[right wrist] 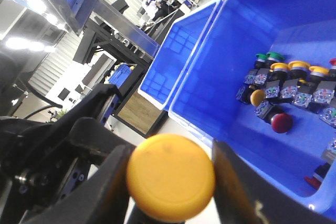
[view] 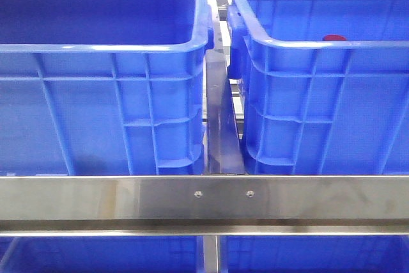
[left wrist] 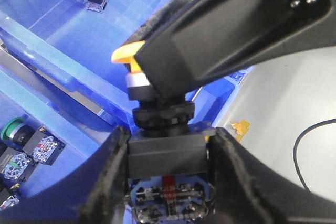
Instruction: Pick red and yellow buttons and place in box
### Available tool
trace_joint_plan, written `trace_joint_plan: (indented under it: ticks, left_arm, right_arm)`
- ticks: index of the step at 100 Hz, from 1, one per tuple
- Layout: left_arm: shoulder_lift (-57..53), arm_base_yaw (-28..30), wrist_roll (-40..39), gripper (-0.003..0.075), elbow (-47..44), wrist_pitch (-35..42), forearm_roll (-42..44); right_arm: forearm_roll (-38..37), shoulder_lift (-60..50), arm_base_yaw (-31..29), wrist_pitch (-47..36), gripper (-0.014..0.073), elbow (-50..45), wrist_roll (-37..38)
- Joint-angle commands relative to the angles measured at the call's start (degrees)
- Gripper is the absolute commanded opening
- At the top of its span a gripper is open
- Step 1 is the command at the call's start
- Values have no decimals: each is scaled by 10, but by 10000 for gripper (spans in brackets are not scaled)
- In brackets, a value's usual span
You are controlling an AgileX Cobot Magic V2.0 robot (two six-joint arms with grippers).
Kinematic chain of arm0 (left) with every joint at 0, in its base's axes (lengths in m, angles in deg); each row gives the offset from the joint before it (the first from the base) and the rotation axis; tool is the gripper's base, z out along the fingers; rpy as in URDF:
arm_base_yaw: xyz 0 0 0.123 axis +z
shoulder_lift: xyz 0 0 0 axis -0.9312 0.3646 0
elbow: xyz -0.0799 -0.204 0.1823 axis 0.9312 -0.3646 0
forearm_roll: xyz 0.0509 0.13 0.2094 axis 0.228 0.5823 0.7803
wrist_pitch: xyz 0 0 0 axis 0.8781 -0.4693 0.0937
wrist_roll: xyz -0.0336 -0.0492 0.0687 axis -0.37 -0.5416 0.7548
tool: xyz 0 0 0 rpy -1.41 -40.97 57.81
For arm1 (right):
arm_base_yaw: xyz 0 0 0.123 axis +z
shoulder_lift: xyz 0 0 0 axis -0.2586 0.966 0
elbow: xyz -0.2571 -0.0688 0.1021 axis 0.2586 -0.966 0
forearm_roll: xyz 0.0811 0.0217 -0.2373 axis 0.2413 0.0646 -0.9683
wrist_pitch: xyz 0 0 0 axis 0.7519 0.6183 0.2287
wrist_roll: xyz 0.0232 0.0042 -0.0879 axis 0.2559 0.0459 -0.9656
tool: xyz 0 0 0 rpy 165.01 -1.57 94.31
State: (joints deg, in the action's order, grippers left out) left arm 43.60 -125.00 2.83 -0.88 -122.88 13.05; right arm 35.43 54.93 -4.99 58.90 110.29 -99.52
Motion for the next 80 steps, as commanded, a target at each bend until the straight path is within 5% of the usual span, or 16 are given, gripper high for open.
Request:
trace_joint_plan:
  ticks: [1, 13, 33, 42, 80]
  left_arm:
    - [-19, -4, -1, -18, 16, 41, 2]
    - [-19, -4, -1, 57, 16, 41, 2]
    - [-19, -4, -1, 435, 16, 39, 5]
    - [-19, -4, -1, 538, 16, 36, 6]
    - [-30, 31, -2, 548, 12, 36, 8]
  right_arm:
    - [83, -9, 1, 34, 189, 19, -2]
    - [83, -9, 1, 36, 182, 19, -2]
    - [83, -9, 1, 36, 182, 19, -10]
    - [83, -9, 1, 35, 182, 19, -19]
    - [83, -18, -54, -11, 182, 19, -90]
